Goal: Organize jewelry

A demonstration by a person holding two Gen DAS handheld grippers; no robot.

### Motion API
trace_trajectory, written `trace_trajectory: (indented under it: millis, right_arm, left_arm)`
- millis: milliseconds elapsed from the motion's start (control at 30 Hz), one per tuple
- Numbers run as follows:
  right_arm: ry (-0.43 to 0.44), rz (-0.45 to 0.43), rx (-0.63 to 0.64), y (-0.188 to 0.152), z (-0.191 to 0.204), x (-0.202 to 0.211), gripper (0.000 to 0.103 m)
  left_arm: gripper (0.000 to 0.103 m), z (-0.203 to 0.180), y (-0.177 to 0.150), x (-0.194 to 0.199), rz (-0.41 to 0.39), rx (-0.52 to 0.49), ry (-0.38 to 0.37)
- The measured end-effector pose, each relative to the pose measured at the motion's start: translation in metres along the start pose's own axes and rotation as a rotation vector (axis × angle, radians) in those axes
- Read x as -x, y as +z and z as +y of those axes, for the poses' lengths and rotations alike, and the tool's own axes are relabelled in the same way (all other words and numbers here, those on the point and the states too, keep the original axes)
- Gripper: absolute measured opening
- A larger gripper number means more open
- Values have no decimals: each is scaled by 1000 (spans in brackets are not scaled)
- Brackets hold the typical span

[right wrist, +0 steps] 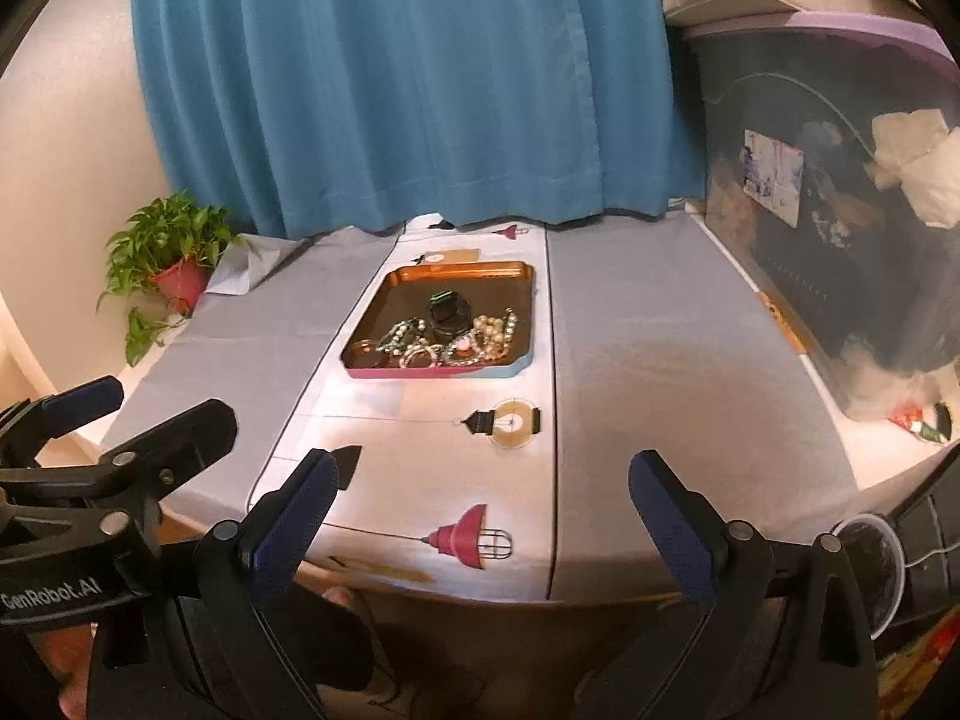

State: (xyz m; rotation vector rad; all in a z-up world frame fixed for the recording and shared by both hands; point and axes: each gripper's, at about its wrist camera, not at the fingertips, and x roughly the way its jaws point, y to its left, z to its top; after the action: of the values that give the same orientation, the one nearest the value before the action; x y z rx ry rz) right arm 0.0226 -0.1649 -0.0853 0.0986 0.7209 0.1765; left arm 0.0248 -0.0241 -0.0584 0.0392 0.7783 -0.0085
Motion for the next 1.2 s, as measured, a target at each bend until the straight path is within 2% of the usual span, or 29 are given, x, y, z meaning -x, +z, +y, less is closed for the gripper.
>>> trace_trajectory:
  millis: [100, 267, 400, 667, 900, 1200]
  right_arm:
    - [-28, -16, 18, 1, 4, 1, 97]
    - [-71, -39, 15, 4, 9, 9, 97]
    - [-54, -29, -1, 6, 9, 10, 97]
    - [-31, 6, -7, 4, 9, 8, 97]
    - [-20, 4, -15, 4, 9, 13, 97]
    - [-29, 4, -4, 5, 12, 17, 97]
  left_arm:
    - [103, -6, 3, 4, 0, -37, 36]
    - [103, -2, 7, 8, 15, -12, 40]
    - [103, -2, 7, 12, -11, -10, 36]
    - [103, -1, 5, 12, 10, -18, 31]
    - [103, -3, 5, 19, -11, -24, 46]
    - [103, -2, 5, 20, 13, -15, 36]
